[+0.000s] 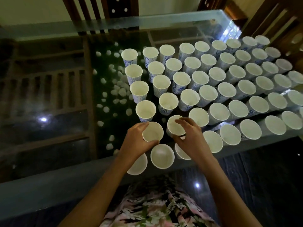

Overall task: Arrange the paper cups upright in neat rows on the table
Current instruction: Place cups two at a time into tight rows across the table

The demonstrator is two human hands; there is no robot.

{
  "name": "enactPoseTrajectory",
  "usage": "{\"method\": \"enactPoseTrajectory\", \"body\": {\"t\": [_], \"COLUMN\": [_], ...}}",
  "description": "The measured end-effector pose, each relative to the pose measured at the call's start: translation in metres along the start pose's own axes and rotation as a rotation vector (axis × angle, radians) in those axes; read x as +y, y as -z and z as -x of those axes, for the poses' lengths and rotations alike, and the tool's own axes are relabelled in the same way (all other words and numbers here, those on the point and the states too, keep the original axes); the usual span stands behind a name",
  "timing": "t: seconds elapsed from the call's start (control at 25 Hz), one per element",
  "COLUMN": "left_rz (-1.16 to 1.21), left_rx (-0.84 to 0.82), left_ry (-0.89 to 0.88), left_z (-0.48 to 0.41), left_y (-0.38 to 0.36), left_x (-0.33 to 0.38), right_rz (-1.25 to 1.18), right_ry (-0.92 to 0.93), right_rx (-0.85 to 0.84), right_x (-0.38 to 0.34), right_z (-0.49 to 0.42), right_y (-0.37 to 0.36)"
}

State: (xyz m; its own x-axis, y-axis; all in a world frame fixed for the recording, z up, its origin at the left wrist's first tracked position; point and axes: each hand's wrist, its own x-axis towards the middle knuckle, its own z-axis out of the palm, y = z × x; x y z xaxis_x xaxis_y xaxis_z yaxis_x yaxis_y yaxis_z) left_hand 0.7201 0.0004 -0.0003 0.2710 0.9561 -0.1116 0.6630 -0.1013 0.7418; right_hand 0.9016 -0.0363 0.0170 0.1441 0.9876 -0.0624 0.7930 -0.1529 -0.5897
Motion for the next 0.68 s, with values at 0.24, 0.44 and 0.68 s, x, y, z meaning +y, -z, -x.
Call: {"method": "enactPoseTrajectory", "body": {"t": [0.24, 0.44, 0.68], "left_rz": [0.000, -0.039, -0.044], "left_rx": [0.096, 0.153, 0.173], "left_ry": [0.062, 0.089, 0.110], "left_z": [0.001, 0.002, 0.003], "left_y": [-0.010, -0.016, -0.017], "left_x": [0.008, 0.016, 0.021], "right_rz": [0.096, 0.128, 0.094], "right_ry": [0.069, 0.137, 0.189], "right_rx": [-0.152, -0.230, -0.212], "right_x": [0.012, 0.017, 0.024], "right_z": [-0.014, -0.026, -0.034], "right_y": [0.009, 0.009, 0.012]}}
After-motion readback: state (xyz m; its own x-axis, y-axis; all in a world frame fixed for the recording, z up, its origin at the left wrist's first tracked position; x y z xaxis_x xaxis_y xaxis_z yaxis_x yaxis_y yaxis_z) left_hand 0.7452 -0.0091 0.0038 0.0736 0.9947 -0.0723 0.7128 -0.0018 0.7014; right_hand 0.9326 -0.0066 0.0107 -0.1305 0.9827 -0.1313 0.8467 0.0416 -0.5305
